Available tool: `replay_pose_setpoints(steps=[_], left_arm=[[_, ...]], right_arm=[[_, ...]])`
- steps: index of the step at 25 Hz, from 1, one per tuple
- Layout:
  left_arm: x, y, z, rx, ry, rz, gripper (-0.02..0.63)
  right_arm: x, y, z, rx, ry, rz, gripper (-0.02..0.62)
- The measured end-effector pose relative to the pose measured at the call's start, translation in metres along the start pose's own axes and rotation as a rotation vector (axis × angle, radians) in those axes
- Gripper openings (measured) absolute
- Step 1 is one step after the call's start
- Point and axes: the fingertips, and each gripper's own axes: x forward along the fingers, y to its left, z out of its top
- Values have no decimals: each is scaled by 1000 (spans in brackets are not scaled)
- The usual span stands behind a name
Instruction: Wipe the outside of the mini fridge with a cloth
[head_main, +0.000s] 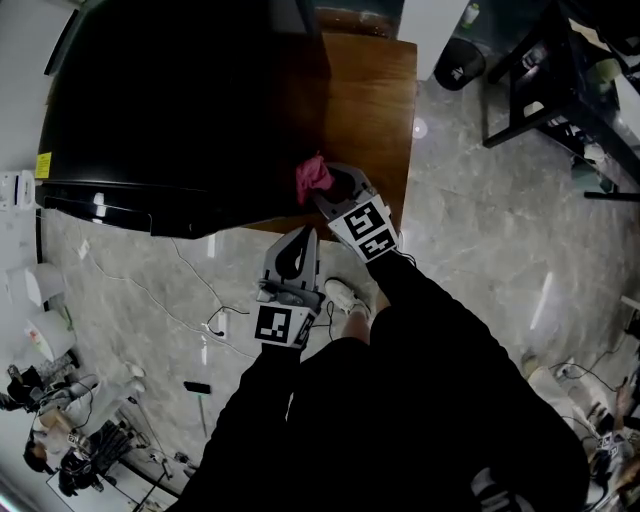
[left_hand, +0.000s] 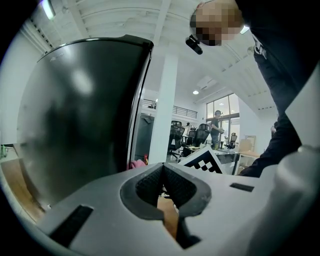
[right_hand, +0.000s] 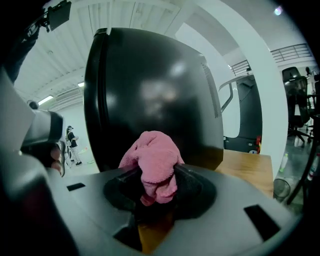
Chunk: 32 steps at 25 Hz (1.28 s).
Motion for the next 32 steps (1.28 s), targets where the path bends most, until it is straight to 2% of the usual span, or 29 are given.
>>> replay_pose_setpoints(steps=[18,25,29,32], left_arm=[[97,-11,18,-33,58,19,6],[129,-11,38,-24,43,44,6],[140,-7,51,-13,47,54,6],[144,-11,60,-6,41,28,6]], right_arm=[[66,-139,38,-37,34,-31,149],[90,-197,60,-23,52,-45,146],[99,-213,68,-26,74,-57,146],[87,-217,77,-34,70,-84,146]])
